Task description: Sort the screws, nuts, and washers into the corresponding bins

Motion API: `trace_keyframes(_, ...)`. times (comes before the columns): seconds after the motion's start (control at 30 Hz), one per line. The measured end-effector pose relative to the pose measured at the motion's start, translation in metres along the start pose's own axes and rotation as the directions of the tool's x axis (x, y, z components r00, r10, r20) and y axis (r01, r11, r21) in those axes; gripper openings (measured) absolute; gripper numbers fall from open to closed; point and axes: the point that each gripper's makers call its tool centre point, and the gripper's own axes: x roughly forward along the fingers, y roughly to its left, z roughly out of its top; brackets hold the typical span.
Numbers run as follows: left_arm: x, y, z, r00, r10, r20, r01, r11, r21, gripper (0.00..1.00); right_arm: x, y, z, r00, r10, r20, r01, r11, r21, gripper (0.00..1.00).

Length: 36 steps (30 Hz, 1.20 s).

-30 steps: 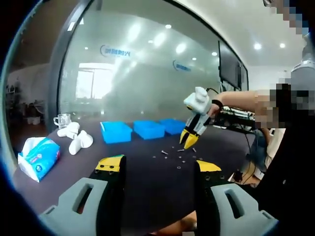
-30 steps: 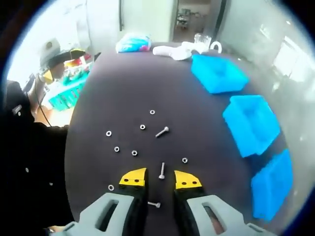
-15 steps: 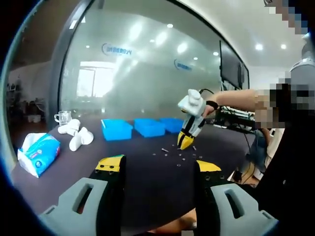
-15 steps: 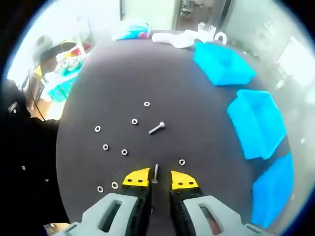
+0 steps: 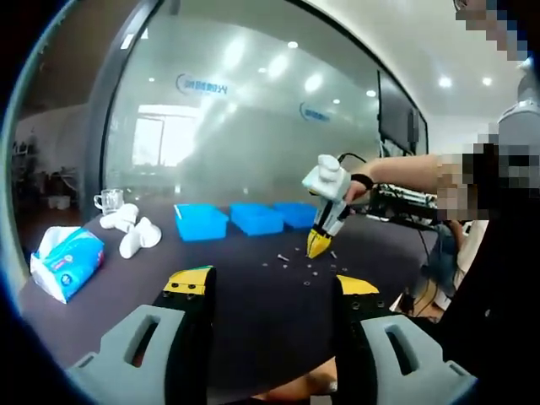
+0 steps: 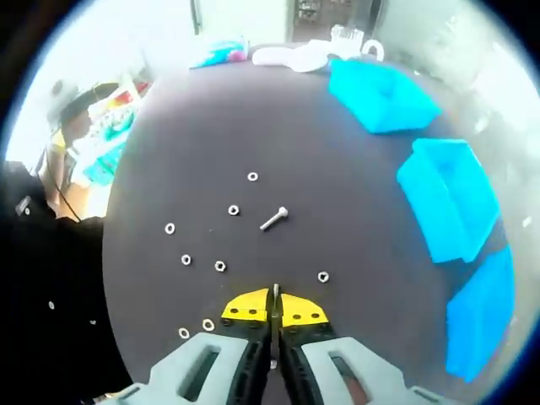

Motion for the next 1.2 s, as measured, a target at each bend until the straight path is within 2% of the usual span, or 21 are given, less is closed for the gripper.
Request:
trace_keyframes(0.23, 0.000, 0.002, 0.004, 1.000, 0.006, 0.009, -0.006, 1.000, 0.001, 0.53, -0.016, 0.006, 0.006, 0.995, 0.005, 0.096, -0.010, 0.999, 0.054, 0.00)
trace_keyframes(0.33, 0.000, 0.002, 0.006, 1.000, 0.006, 0.014, -0.006, 1.000, 0.004, 0.53, -0.030, 0.007, 0.009, 0.984, -0.007, 0.178, -0.012, 0.995, 0.103, 0.00)
trace_keyframes(0.5, 0.004, -0.001, 0.012, 1.000, -0.003, 0.022, 0.003, 1.000, 0.009, 0.53, -0.061, 0.007, 0.005, 0.947, -0.061, 0.316, 0.005, 0.985, 0.175, 0.00)
trace_keyframes(0.6, 0.006, -0.003, 0.015, 1.000, -0.011, 0.025, 0.011, 1.000, 0.014, 0.53, -0.076, 0.007, -0.003, 0.923, -0.097, 0.374, 0.016, 0.977, 0.214, 0.00)
trace_keyframes(0.7, 0.009, -0.004, 0.017, 0.999, -0.017, 0.027, 0.017, 1.000, 0.019, 0.53, -0.095, 0.000, -0.014, 0.885, -0.164, 0.435, 0.048, 0.963, 0.264, 0.00)
trace_keyframes(0.77, 0.010, -0.006, 0.019, 0.999, -0.024, 0.031, 0.024, 1.000, 0.020, 0.53, -0.109, 0.001, -0.020, 0.844, -0.207, 0.495, 0.039, 0.944, 0.327, 0.00)
trace_keyframes(0.87, 0.013, -0.007, 0.021, 0.999, -0.030, 0.032, 0.029, 0.999, 0.021, 0.53, -0.127, -0.002, -0.032, 0.782, -0.285, 0.554, 0.064, 0.921, 0.385, 0.00)
trace_keyframes(0.93, 0.014, -0.008, 0.021, 0.999, -0.031, 0.031, 0.030, 0.999, 0.024, 0.53, -0.142, 0.000, -0.035, 0.723, -0.343, 0.600, 0.064, 0.898, 0.436, 0.00)
trace_keyframes(1.0, 0.015, -0.009, 0.023, 0.999, -0.036, 0.033, 0.035, 0.999, 0.022, 0.53, -0.153, 0.003, -0.041, 0.679, -0.386, 0.625, 0.077, 0.883, 0.462, 0.00)
trace_keyframes(1.1, 0.017, -0.011, 0.024, 0.999, -0.039, 0.032, 0.038, 0.999, 0.028, 0.53, -0.173, 0.013, -0.047, 0.590, -0.464, 0.661, 0.114, 0.858, 0.501, 0.00)
trace_keyframes(1.13, 0.018, -0.010, 0.024, 0.999, -0.038, 0.031, 0.037, 0.999, 0.028, 0.53, -0.180, 0.015, -0.052, 0.555, -0.504, 0.662, 0.146, 0.842, 0.519, 0.00)
trace_keyframes(1.2, 0.019, -0.010, 0.024, 0.999, -0.035, 0.032, 0.034, 0.999, 0.028, 0.53, -0.192, 0.016, -0.060, 0.487, -0.570, 0.662, 0.160, 0.804, 0.573, 0.00)
